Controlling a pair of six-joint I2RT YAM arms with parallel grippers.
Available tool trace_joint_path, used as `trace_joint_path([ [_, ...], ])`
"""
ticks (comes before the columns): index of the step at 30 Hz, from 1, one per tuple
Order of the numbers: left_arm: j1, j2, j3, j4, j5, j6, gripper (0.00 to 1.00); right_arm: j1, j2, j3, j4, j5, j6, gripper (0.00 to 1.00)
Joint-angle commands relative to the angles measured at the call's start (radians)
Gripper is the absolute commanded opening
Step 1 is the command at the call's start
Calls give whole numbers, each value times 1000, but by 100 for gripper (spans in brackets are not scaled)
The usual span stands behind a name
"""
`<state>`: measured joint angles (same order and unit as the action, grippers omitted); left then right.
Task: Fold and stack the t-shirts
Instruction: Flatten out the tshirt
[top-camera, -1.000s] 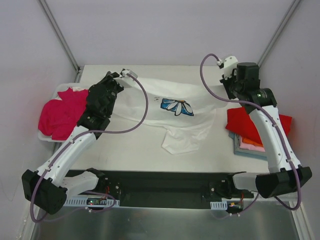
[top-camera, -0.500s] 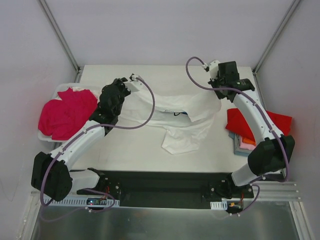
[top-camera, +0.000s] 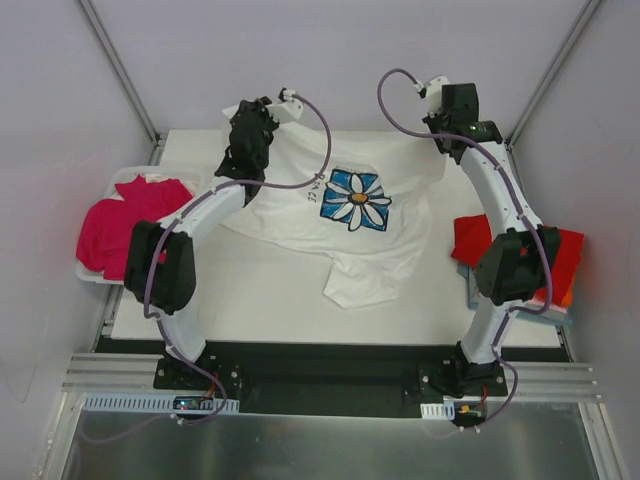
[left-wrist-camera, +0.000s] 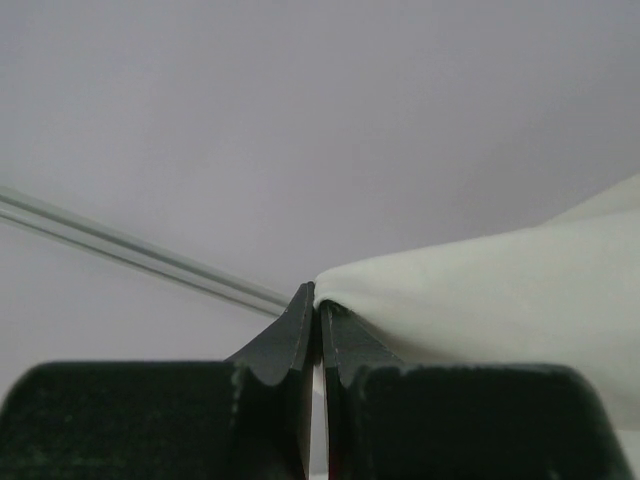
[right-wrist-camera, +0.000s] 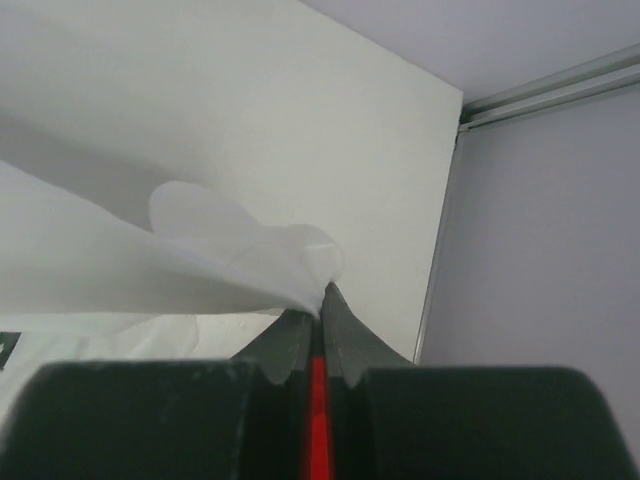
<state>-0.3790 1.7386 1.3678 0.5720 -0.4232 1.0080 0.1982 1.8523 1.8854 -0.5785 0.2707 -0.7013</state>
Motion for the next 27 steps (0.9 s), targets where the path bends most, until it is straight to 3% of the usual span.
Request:
trace_joint_path([
  [1,43,143,224,97,-38,52,0,-25,54,92,121,65,-21,1],
  [2,48,177,264,95,-42,60,2,-26,85,118,155,71,-24,5],
  [3,54,246,343,92,-51,67,11,-29,100,133,167,87,-27,11],
  [4,63,281,385,91,-61,78,51,-29,120,151,175,96,-29,31],
  [6,71,375,489,89,-81,98,76,-29,168,179,210,119,-33,51],
  [7,77,401,513,104,-103,119,95,-29,185,190,218,133,-35,69],
  [8,78,423,530,135,-114,129,99,-31,200,199,223,142,-35,74],
  [10,81,456,542,157,-137,147,99,-31,228,196,227,168,-40,82],
  [17,69,305,285,118,-124,77,99,-16,99,14,188,105,-7,83],
  [24,-67,-60,-157,-110,-105,20,99,98,-169,-249,-27,24,34,82],
  [27,-112,-151,-205,-355,-10,-77,99,141,-196,-258,-170,-33,51,82],
])
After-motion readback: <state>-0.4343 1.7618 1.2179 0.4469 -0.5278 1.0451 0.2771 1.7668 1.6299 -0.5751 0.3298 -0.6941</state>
